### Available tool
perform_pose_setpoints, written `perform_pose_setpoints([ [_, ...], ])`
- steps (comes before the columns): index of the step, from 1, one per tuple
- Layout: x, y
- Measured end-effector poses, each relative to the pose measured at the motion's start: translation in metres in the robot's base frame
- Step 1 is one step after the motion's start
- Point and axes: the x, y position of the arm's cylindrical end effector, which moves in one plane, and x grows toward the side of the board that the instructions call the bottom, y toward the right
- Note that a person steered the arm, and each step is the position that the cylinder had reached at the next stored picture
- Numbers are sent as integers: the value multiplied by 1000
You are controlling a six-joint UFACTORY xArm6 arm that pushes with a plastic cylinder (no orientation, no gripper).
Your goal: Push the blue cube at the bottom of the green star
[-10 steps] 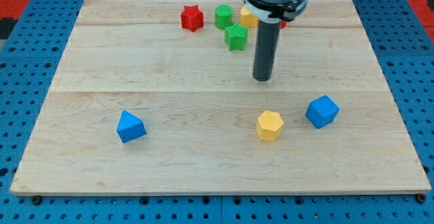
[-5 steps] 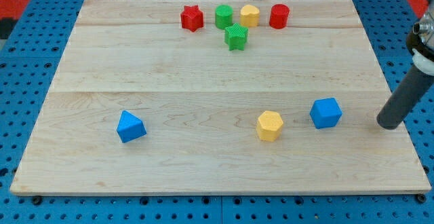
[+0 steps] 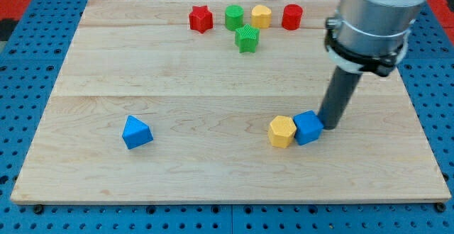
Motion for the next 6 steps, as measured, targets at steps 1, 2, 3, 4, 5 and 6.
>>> perform_pose_setpoints([
  [1, 32, -4],
  [2, 59, -12],
  [3, 60, -38],
  [4, 57, -44],
  [5, 37, -51],
  [6, 11, -67],
])
